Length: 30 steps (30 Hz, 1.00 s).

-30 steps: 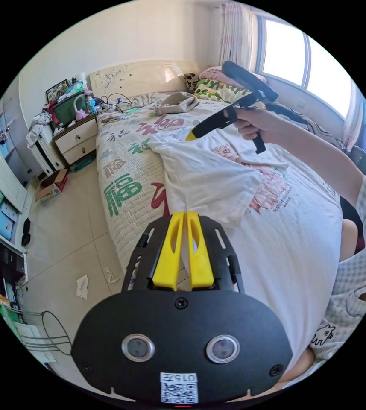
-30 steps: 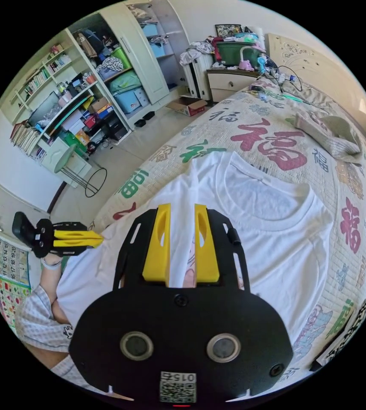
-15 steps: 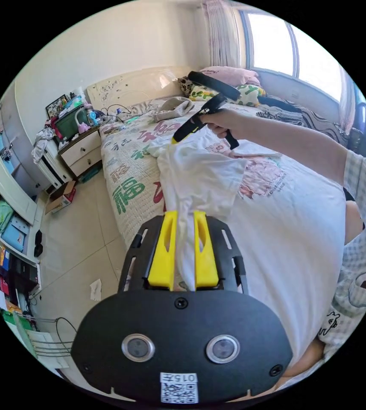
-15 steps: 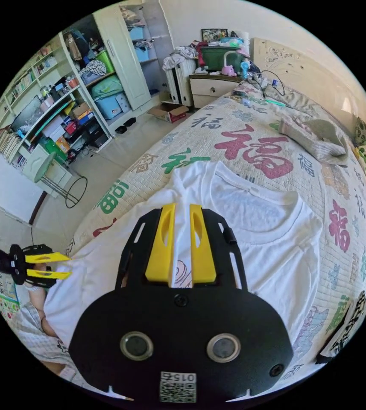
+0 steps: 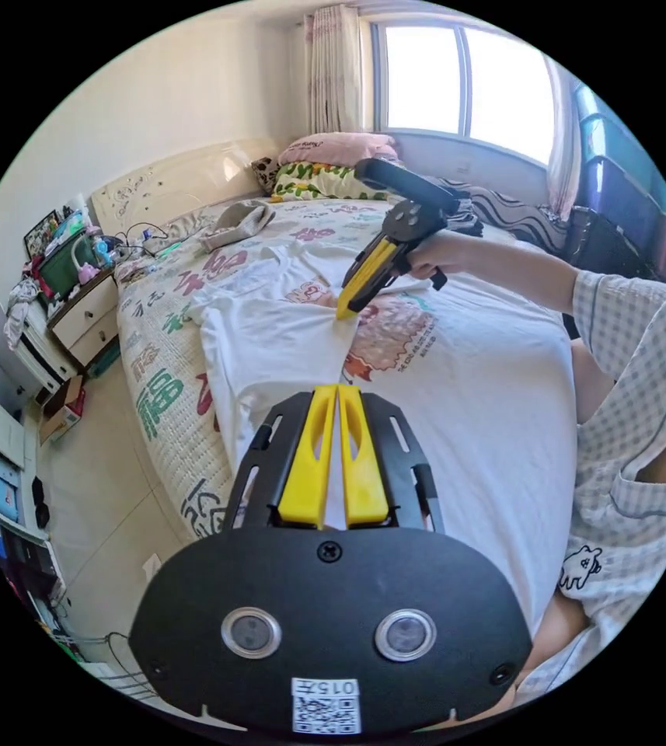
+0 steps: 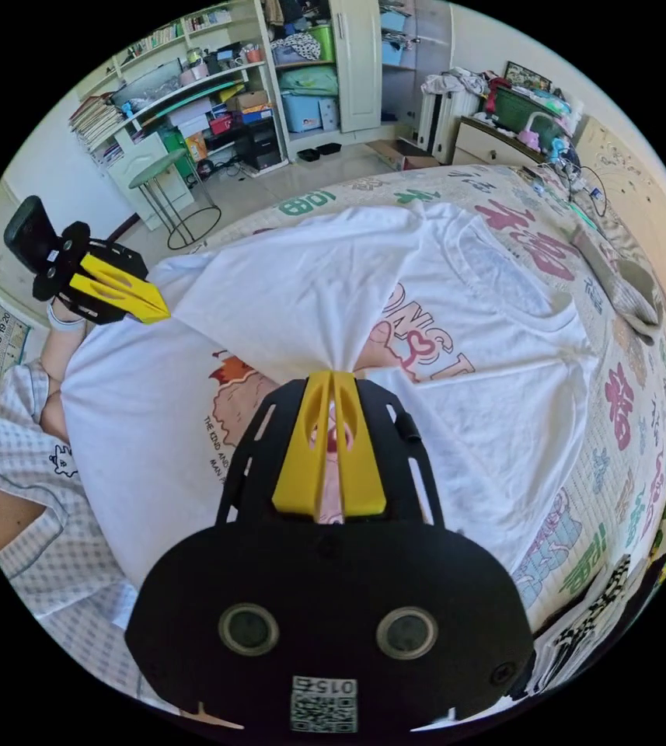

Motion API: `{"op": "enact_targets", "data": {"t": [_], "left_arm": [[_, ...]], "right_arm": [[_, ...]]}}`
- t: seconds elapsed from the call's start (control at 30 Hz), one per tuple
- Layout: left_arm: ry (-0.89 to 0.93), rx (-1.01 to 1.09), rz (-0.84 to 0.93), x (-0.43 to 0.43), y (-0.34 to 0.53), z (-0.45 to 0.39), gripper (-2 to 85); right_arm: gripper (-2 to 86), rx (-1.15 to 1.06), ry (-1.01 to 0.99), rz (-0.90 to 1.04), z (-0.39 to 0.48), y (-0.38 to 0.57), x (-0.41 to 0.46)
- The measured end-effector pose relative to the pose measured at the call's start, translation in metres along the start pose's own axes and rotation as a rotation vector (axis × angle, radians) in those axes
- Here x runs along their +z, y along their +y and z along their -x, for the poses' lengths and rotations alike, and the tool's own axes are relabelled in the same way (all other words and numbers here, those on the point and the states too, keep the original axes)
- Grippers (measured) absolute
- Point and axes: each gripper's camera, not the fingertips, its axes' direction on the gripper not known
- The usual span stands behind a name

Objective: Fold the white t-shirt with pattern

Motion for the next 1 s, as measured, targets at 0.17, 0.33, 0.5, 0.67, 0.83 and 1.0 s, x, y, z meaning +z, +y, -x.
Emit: {"op": "enact_targets", "data": {"t": [0.17,0.33,0.5,0.67,0.83,1.0], "left_arm": [[0.096,0.037,0.161,0.019,-0.002,0.013,1.9],[0.008,-0.015,-0.085,-0.036,-0.041,0.071,6.3],[-0.057,-0.304,-0.138,0.022,-0.113,0.19,6.5],[0.02,-0.51,-0.014,0.112,-0.132,0.256,7.8],[0.046,-0.513,0.077,0.152,-0.124,0.261,3.0],[0.062,-0.442,-0.077,0.1,-0.106,0.232,0.2]], "right_arm": [[3.8,0.057,-0.108,-0.074,-0.019,0.031,-0.023],[9.2,0.258,0.027,-0.345,-0.09,0.064,-0.062],[9.6,0.517,0.129,-0.295,-0.169,0.053,-0.04],[10.0,0.595,0.054,-0.152,-0.198,0.045,0.001],[0.4,0.52,0.166,-0.118,-0.18,0.062,0.01],[-0.9,0.472,0.121,-0.265,-0.139,0.114,-0.028]]}}
